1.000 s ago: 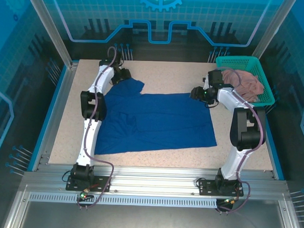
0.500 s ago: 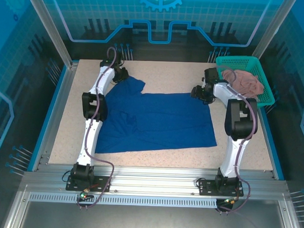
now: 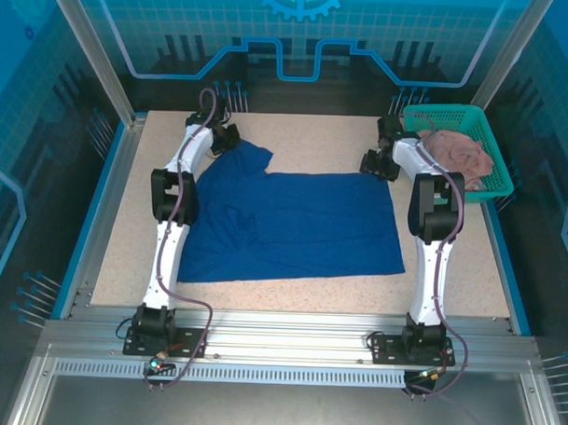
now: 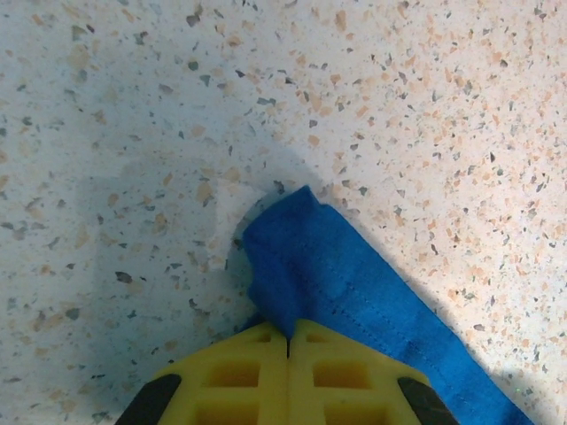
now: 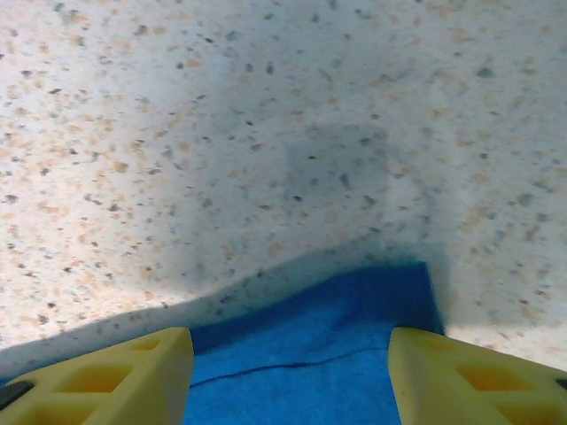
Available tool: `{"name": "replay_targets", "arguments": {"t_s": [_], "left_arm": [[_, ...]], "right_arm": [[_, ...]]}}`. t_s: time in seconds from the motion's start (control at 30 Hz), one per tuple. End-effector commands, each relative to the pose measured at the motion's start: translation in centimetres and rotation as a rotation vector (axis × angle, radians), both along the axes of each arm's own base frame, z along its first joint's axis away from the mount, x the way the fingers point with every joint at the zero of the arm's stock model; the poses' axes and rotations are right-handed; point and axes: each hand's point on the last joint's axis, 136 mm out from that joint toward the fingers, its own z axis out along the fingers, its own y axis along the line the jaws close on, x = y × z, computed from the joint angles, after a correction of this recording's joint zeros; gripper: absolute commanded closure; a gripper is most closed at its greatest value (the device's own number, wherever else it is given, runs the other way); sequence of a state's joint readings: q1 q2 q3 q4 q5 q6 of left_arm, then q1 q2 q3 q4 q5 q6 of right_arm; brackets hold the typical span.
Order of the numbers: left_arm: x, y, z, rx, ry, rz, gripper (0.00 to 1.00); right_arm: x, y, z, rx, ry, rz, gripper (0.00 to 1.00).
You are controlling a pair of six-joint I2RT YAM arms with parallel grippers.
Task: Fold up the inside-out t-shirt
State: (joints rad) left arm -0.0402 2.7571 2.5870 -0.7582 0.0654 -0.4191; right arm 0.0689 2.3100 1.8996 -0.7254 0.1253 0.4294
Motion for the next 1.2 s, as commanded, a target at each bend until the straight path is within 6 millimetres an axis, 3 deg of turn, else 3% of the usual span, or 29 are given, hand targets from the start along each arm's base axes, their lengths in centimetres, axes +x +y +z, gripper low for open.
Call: {"name": "replay_targets", "arguments": {"t_s": [0.0,0.33,0.63,0.8,0.97,1.03,1.07,1.17], "left_arm": [[-1.8,-0.1,-2.3,-0.024,0.087,-0.010,1.00],[-1.6,-0.2,-1.4,-0.035,0.066,-0.014,1.00],[-1.1,-0.2,-0.2,-0.041,0.030,-0.019,1.00],[-0.8,0.1,3.3,-0.026,-0.039,-0.031,1.00],[-1.5,0.0,7.4,-0.034,-0.134,-0.031,1.00],[-2.2,0.0,8.9,-0.037,-0.168,-0.027,1.00],[-2.5,-0.1,9.6,-0.039,-0.187,-0.029,1.00],[-3.5,-0.2,11.6,-0.045,-0.243,-0.037,1.00]], "right_arm": [[-0.6,-2.2,-0.2,-0.065,0.057,-0.048,0.40],[-0.2,-2.5,-1.9,-0.010,0.122,-0.053,0.46],[1.3,-2.8,-1.6,0.003,0.090,-0.028,0.72],[2.3,-2.8,0.0,-0.013,0.039,0.024,0.91],[2.5,-2.3,2.8,-0.014,-0.036,0.111,0.96],[2.0,-2.0,3.3,-0.005,-0.052,0.134,0.97],[1.8,-1.8,4.7,-0.002,-0.080,0.145,0.97],[0.9,-1.0,6.3,0.034,-0.134,0.179,0.98]]}}
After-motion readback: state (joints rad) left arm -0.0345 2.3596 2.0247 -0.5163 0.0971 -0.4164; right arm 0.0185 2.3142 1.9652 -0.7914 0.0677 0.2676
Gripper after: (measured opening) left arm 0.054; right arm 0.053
